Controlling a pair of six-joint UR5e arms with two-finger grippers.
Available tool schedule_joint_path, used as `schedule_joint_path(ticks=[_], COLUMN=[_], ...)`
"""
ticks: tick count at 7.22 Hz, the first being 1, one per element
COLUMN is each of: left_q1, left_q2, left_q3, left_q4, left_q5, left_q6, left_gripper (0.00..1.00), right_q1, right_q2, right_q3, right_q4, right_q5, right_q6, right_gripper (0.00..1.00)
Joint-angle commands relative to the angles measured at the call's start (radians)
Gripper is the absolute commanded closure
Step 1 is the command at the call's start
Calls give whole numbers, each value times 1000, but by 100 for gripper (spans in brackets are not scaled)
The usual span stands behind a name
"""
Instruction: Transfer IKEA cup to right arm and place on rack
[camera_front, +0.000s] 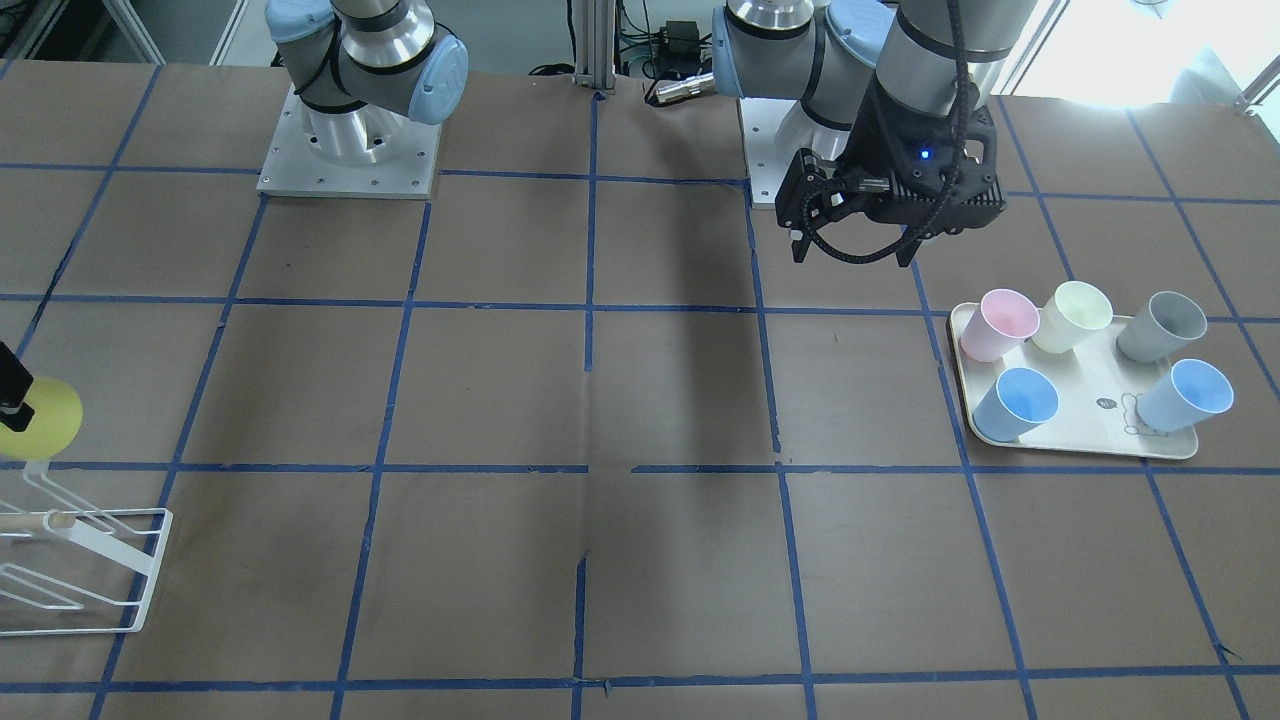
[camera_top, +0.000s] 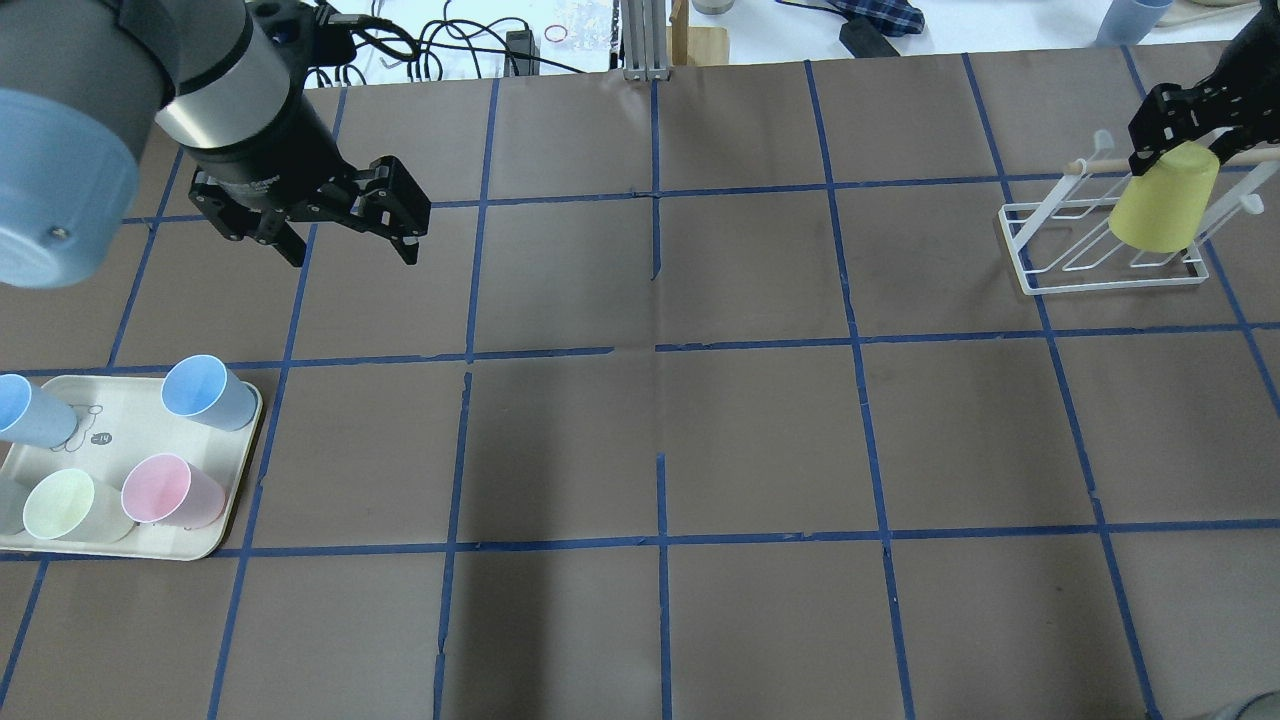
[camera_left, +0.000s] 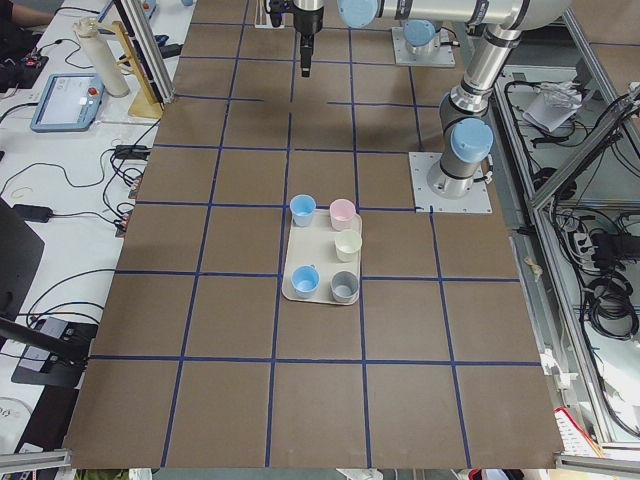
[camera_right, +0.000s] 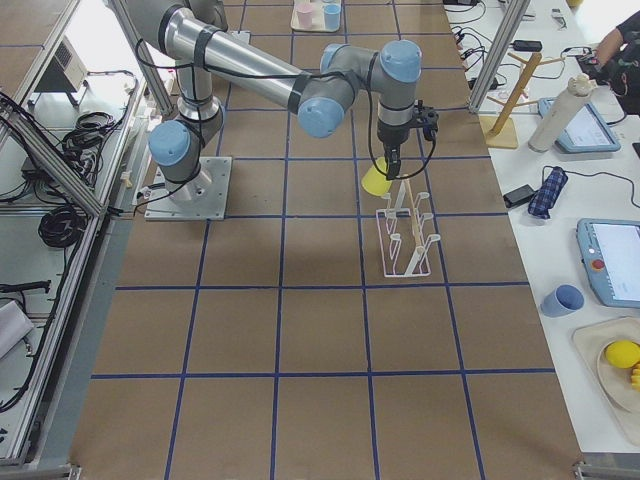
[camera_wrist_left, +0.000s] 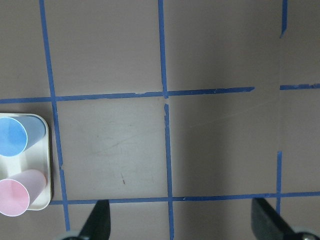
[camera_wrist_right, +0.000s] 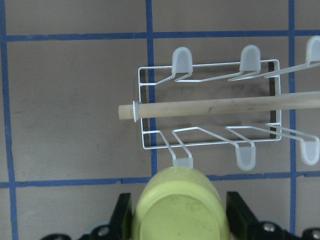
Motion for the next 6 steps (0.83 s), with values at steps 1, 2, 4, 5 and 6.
schedule_joint_path(ticks=[1, 2, 4, 5, 6], left_q1=[65, 77, 74, 71, 68], left_q2=[-3, -26, -51, -61, -60], left_q3=[14, 47, 93, 98, 86], left_q4=[50, 45, -5, -9, -6], left_q5=[-34, -25, -17, -11, -11], left_q6=[8, 17, 19, 19, 19], left_gripper=[0, 0, 0, 0, 0], right_q1=[-4, -4, -4, -4, -4], right_q2=[36, 35, 46, 50, 73], right_q3=[0, -1, 0, 0, 2], right_q4=[-77, -75, -84, -87, -86], right_q5=[6, 9, 12, 20, 23], right_q6=[1, 3, 3, 3, 7], right_gripper=[74, 74, 74, 72, 72])
